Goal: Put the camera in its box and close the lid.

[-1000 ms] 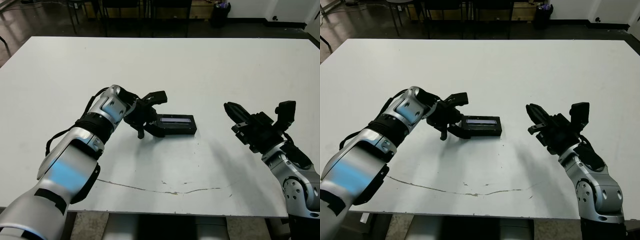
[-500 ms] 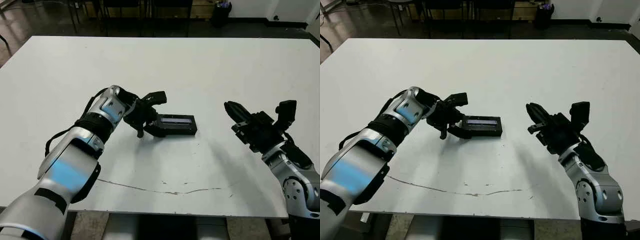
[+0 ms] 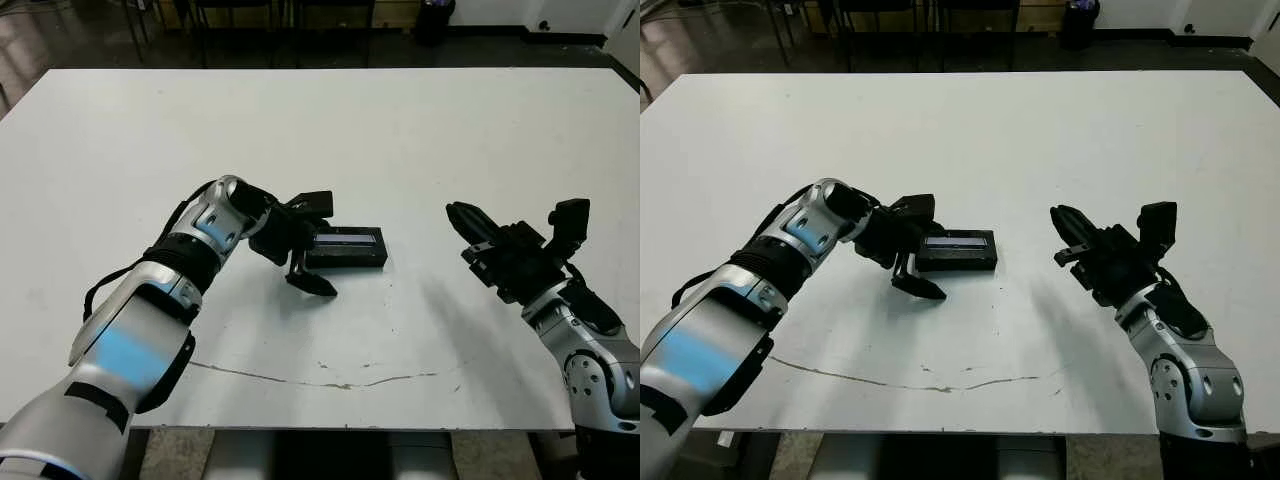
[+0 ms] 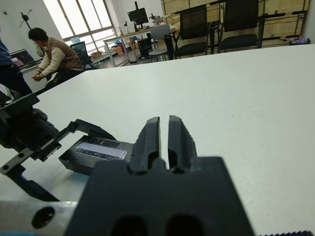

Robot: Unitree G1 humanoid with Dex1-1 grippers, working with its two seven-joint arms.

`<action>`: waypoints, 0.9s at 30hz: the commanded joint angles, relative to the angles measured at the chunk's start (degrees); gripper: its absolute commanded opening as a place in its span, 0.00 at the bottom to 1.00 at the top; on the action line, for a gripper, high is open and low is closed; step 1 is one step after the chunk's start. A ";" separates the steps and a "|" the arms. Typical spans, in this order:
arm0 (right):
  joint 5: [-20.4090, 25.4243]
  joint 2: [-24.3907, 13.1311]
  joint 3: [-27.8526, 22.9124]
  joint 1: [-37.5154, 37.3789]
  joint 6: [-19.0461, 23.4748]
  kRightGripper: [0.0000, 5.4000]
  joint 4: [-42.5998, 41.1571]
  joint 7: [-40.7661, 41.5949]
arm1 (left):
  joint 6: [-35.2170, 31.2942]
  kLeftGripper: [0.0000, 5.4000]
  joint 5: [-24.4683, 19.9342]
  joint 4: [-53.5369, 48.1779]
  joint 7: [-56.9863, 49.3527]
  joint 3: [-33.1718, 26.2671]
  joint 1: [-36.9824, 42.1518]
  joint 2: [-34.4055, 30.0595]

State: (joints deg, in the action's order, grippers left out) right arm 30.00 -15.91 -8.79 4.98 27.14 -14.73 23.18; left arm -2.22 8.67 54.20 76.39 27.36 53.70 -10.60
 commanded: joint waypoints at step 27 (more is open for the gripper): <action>-0.61 0.31 0.29 1.14 -2.05 0.00 4.42 2.06 | -10.82 0.96 -10.10 -21.81 -23.71 -19.82 -17.67 -14.54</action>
State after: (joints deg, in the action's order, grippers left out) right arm 29.71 -15.53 -8.24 6.39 25.05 -10.92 25.39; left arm -10.60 0.31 36.52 55.56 9.88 38.76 -26.38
